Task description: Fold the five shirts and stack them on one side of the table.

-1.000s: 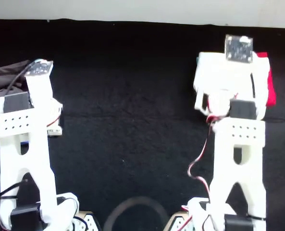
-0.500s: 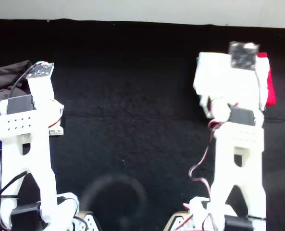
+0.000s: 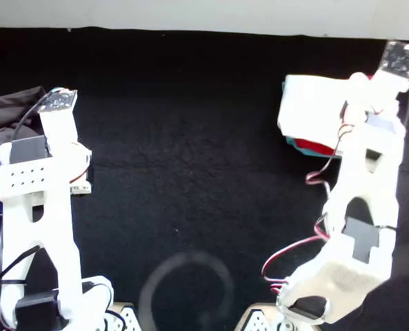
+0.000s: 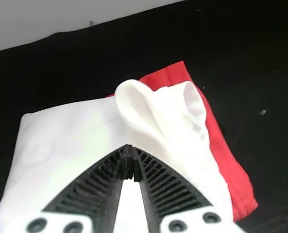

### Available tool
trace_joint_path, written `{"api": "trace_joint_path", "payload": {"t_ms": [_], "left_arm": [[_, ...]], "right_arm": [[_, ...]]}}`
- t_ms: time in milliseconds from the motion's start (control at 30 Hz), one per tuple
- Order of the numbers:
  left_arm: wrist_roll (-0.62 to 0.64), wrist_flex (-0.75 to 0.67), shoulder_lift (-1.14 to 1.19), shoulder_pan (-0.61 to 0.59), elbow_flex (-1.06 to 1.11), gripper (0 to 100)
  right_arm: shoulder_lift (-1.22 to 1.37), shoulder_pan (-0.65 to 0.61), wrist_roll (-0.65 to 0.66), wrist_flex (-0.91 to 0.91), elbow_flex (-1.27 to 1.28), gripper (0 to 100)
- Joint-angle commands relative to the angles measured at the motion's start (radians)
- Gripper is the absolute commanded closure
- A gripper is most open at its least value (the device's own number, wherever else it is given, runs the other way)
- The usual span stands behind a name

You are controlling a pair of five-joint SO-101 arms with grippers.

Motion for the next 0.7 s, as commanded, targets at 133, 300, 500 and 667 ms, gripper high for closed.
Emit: {"api": "trace_joint_path", "payload": {"t_ms": [133, 300, 500, 667], "left_arm": [[0.0, -0.012, -0.028, -0.008, -0.004, 99], [0.0, -0.009, -0.028, -0.008, -0.004, 99], [0.0, -0.008, -0.028, -0.007, -0.004, 99], [0.0, -0.005, -0.028, -0.005, -0.004, 99]], "right_arm": [[0.094, 0.039, 0.011, 0.031, -0.157, 99.2], [0.193, 0.082, 0.006, 0.033, -0.245, 99.2], [0.231, 0.108, 0.005, 0.038, -0.314, 99.2], [0.229, 0.11, 0.003, 0.082, -0.354, 99.2]]}}
